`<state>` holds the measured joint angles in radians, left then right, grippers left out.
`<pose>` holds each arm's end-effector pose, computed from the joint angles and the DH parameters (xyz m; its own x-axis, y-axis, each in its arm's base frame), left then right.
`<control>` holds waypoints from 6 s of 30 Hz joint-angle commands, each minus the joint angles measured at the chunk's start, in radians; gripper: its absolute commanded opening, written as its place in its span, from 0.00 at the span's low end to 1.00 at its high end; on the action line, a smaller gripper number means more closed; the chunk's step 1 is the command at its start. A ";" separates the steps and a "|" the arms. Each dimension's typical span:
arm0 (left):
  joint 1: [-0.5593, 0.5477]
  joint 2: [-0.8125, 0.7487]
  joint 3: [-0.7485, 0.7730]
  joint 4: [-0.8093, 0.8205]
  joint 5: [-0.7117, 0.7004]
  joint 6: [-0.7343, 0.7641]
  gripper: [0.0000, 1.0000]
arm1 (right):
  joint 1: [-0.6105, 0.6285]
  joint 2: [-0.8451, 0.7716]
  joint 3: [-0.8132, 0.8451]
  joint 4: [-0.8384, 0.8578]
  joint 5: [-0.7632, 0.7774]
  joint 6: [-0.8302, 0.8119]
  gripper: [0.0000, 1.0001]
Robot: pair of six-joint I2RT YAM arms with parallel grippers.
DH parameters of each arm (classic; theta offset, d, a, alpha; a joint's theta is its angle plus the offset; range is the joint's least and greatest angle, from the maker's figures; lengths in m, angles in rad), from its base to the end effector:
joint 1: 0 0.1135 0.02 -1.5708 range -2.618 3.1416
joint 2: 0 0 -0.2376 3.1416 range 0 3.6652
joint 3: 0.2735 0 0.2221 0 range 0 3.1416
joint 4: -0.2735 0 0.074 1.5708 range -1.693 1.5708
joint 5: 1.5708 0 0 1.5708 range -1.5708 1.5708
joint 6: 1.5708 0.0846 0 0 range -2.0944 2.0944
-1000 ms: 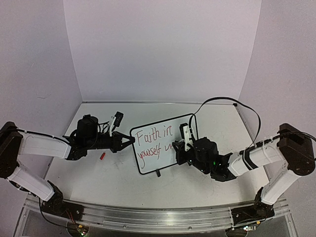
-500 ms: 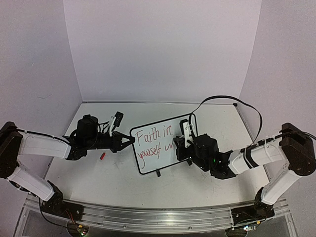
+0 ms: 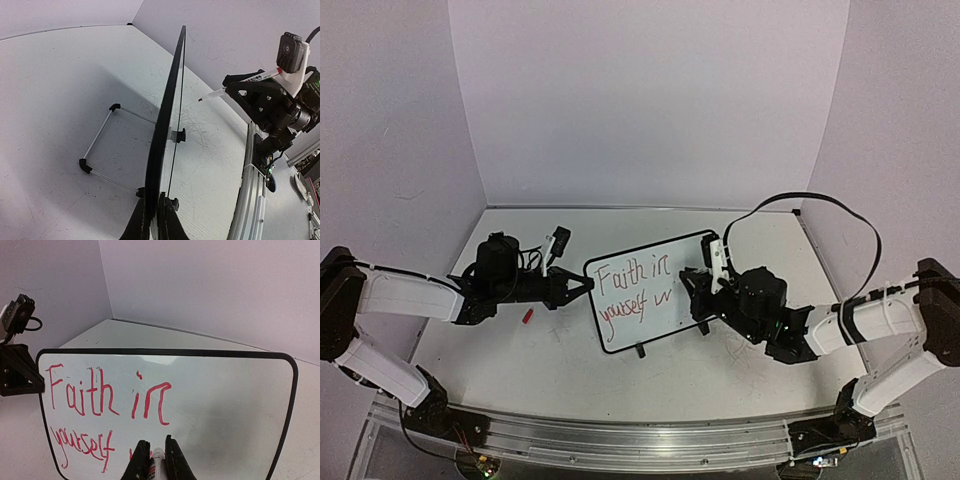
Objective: Write a sentence on the whiteboard
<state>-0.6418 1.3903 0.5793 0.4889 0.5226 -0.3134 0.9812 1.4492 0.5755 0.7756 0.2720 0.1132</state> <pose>0.2213 -0.2181 0.1869 -0.5181 0.0537 -0.8537 0.7761 0.4491 -0.4427 0.2019 0.2610 0.2087 -0.1278 0.0047 -0.9918 -0.6416 0.7622 0.0863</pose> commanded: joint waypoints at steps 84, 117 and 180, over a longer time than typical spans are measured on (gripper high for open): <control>-0.005 -0.033 0.022 -0.027 -0.029 0.053 0.00 | -0.007 0.134 0.020 -0.042 0.020 0.120 0.00; -0.006 -0.033 0.021 -0.036 -0.031 0.052 0.00 | -0.026 0.076 0.055 0.005 0.020 0.028 0.00; -0.007 -0.032 0.023 -0.041 -0.030 0.054 0.00 | -0.037 0.114 0.077 -0.007 0.062 0.054 0.00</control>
<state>-0.6472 1.3792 0.5812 0.4629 0.5194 -0.3090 0.9577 1.5562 0.6105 0.7332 0.3069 0.1831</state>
